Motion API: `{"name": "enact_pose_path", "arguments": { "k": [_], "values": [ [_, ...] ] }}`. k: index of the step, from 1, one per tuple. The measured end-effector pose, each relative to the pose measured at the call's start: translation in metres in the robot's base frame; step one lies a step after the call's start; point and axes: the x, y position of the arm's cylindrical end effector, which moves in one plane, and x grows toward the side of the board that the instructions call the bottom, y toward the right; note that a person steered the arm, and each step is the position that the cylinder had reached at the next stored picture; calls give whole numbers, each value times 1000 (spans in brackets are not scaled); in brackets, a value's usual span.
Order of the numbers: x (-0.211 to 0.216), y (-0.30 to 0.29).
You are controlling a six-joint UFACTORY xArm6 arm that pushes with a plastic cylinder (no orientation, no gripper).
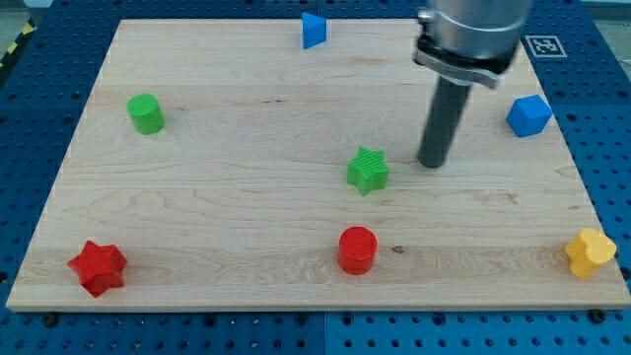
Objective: Push the blue cube slightly to the left
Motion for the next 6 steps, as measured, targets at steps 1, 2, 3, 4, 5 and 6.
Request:
{"name": "enact_pose_path", "arguments": {
  "k": [1,2,3,4,5,6],
  "values": [
    [13,58],
    [13,128],
    [4,196],
    [-22,198],
    [-29,198],
    [-42,186]
  ]
}}
